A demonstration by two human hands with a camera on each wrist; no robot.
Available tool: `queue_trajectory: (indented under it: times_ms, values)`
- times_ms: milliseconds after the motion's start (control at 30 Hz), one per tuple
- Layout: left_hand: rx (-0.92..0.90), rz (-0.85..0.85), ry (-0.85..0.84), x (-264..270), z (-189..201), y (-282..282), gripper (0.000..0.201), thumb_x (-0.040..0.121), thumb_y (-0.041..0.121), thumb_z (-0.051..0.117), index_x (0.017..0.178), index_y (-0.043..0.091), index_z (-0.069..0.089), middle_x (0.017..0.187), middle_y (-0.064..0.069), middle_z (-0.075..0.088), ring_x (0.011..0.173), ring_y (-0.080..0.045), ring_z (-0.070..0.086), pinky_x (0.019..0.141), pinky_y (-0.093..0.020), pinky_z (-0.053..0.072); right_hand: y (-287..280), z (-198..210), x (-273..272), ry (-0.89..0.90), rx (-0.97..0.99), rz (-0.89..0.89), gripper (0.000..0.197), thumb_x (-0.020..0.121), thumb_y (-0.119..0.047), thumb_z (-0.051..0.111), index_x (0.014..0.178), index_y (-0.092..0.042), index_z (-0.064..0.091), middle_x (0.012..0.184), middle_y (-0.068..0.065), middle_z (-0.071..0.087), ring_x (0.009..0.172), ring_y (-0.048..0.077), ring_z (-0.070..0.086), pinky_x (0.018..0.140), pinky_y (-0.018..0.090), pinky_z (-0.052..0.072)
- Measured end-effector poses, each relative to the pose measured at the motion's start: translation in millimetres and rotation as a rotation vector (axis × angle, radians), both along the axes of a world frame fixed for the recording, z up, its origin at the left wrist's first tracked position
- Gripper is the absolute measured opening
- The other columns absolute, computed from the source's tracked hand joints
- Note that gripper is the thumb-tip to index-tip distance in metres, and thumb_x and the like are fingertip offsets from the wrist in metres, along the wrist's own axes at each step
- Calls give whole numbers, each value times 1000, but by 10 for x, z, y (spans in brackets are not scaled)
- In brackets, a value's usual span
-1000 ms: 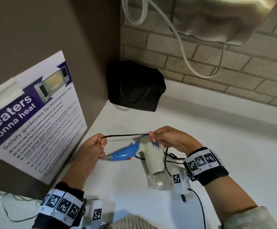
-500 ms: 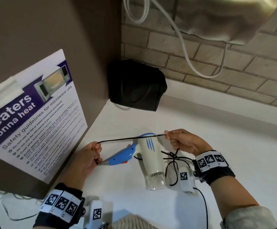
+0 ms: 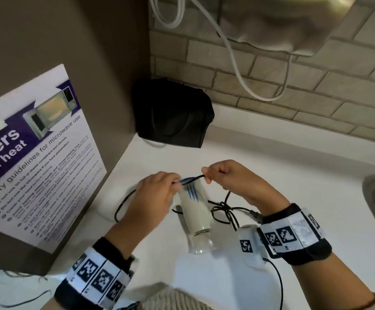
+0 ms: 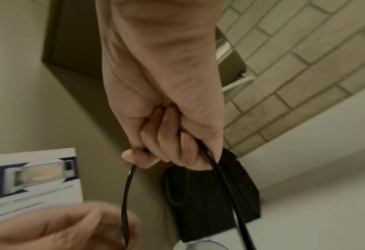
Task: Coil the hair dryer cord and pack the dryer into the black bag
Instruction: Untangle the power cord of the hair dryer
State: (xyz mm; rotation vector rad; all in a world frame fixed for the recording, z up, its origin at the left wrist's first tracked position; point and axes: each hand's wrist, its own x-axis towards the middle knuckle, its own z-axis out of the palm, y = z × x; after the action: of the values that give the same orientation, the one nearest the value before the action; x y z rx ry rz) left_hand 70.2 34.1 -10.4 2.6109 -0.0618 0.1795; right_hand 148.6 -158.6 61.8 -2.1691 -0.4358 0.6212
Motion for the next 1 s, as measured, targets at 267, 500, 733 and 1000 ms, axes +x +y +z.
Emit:
queue_trajectory:
  times_ms: [267,500,733,1000]
  values:
    - [-872,-86,143,100,623,-375,29,87,-4,35,79,6,61,62,6,49,60,-8,44,64,-19,38,-27,283,-71,-93,153,134,38,98,-38,47,65,-20,55,61,4,47,63,12,39,70,29,33]
    - [-1159,11,77,104,698,-151,48,91,-11,23,65,19,50,55,13,44,57,-6,37,71,-23,34,-125,209,-38,-80,332,93,34,100,-33,42,71,-17,54,57,-15,36,56,6,29,63,19,32]
    - [-1233,72,18,18,663,175,59,92,-13,14,57,23,46,52,11,40,52,-5,35,74,-28,30,-203,73,55,-44,305,91,32,102,-25,39,74,-13,52,50,-21,46,50,-2,38,57,8,35]
    - [-1285,218,51,-144,487,340,57,80,-19,10,59,21,44,49,10,39,48,-5,36,73,-28,31,-260,-93,176,-58,227,79,33,102,-24,41,73,-15,52,51,-20,45,51,-2,38,72,26,35]
